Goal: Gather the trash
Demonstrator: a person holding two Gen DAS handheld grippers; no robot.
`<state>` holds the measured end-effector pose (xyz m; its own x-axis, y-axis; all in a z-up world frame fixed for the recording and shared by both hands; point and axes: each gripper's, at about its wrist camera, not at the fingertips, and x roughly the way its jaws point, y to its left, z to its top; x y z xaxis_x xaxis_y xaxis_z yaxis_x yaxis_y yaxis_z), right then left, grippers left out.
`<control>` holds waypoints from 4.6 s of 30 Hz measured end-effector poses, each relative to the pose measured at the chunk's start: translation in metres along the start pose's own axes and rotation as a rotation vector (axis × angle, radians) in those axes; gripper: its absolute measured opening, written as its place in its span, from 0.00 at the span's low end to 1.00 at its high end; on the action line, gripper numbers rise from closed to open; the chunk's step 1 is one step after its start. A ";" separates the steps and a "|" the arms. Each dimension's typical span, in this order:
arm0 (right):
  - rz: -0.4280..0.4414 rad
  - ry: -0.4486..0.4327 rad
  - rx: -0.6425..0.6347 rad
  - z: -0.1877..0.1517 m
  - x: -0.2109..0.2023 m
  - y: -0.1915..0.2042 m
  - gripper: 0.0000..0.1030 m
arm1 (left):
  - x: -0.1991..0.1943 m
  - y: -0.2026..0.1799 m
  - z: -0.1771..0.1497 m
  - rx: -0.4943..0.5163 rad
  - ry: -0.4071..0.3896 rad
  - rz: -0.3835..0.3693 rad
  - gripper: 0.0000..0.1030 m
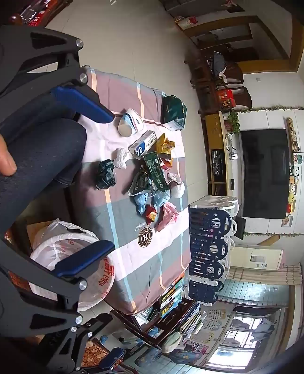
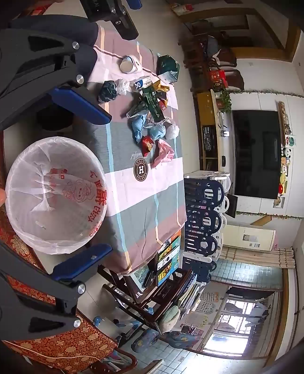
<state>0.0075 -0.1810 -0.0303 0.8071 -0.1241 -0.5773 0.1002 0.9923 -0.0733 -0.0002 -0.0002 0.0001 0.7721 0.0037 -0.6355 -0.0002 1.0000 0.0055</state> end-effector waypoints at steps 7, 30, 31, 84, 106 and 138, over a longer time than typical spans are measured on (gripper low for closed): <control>0.002 0.004 0.003 -0.001 0.001 0.000 0.97 | 0.002 0.005 0.000 -0.002 0.009 0.000 0.97; 0.014 0.022 0.003 -0.004 0.006 0.001 0.97 | 0.013 0.001 -0.008 -0.001 0.030 0.000 0.97; 0.014 0.022 0.004 -0.005 0.007 0.002 0.97 | 0.014 0.001 -0.008 -0.001 0.031 0.000 0.97; -0.001 0.044 0.011 -0.007 0.012 -0.008 0.97 | 0.013 0.008 -0.013 -0.010 0.050 -0.018 0.97; -0.003 0.047 0.013 -0.008 0.013 -0.008 0.97 | 0.013 0.008 -0.014 -0.010 0.050 -0.019 0.97; 0.003 0.073 -0.012 -0.013 0.020 0.001 0.97 | 0.020 0.015 -0.022 -0.018 0.066 -0.021 0.97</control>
<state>0.0161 -0.1825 -0.0528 0.7625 -0.1210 -0.6356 0.0903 0.9926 -0.0806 0.0015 0.0145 -0.0296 0.7285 -0.0176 -0.6848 0.0035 0.9998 -0.0220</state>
